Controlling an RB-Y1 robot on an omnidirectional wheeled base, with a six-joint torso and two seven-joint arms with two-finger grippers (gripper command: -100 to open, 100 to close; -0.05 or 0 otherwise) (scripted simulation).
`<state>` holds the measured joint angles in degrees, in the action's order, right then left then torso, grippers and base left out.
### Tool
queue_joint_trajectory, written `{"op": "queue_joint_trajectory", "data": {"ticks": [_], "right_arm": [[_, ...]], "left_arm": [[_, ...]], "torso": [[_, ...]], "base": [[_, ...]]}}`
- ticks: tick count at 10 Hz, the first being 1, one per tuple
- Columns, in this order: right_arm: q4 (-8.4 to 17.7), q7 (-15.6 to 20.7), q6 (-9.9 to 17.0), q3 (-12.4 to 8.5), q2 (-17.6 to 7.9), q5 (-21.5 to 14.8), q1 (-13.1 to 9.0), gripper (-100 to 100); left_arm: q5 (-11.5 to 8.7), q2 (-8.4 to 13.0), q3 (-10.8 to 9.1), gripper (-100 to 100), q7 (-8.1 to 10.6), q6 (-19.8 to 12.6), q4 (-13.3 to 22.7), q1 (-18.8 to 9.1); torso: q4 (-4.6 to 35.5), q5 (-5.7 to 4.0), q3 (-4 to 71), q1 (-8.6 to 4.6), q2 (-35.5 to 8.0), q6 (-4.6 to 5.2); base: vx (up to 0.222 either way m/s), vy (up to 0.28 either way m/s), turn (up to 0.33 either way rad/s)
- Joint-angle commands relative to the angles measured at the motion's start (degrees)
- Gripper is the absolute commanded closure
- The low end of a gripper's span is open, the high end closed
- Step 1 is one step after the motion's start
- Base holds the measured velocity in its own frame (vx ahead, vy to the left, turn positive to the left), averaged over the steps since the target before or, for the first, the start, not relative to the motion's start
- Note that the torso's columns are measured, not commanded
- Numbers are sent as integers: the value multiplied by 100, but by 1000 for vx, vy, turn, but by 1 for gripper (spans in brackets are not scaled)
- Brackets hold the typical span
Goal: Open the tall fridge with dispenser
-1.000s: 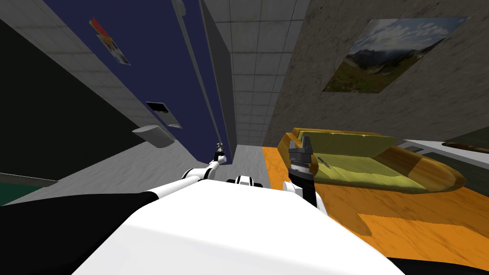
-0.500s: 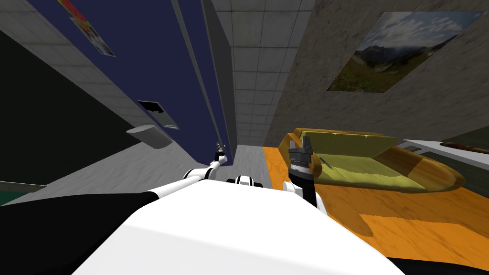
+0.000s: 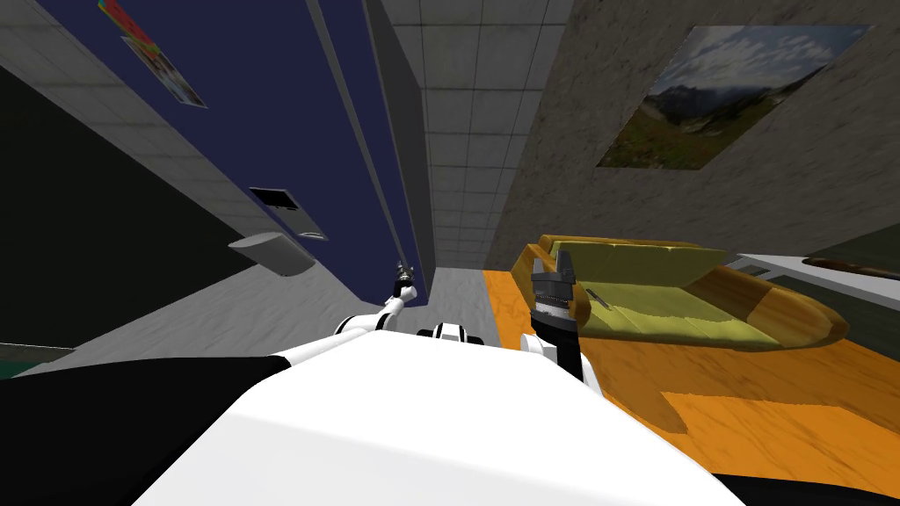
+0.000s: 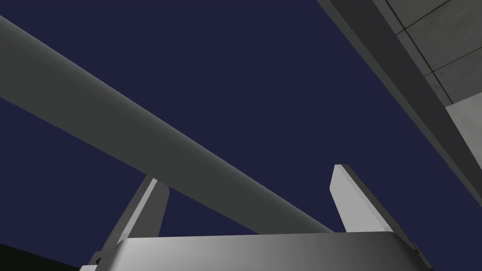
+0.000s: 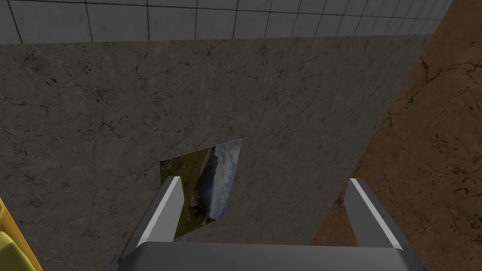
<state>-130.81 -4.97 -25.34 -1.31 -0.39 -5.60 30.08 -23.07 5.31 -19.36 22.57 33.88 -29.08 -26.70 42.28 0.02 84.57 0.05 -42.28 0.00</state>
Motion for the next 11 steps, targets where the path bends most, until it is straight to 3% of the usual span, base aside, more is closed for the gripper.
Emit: {"op": "queue_joint_trajectory", "data": {"ticks": [1,5,7,8,9,11], "right_arm": [[0,0,0,0,0,0,0,0],[0,0,0,0,0,0,0,0],[0,0,0,0,0,0,0,0],[0,0,0,0,0,0,0,0],[0,0,0,0,0,0,0,0],[0,0,0,-1,0,0,0,0]], "left_arm": [[130,-3,-153,-100,105,-214,-492,353],[296,-30,-375,-100,180,-625,-1309,882],[338,-36,-431,-100,198,-727,-1558,1015],[317,-82,-399,-100,169,-720,-1490,998],[296,-30,-375,100,180,-625,-1351,882],[213,-16,-264,100,142,-419,-992,618]], "torso": [[-2,-2,3,-7,6,0],[-1,0,12,11,27,4],[3,-1,17,21,38,5],[7,-6,15,21,35,-2],[0,1,13,18,30,3],[2,-11,8,13,21,-4]], "base": [[52,-9,-114],[43,-15,-80],[14,-12,-31],[1,-8,-2],[-9,-2,25],[-26,15,84]]}}
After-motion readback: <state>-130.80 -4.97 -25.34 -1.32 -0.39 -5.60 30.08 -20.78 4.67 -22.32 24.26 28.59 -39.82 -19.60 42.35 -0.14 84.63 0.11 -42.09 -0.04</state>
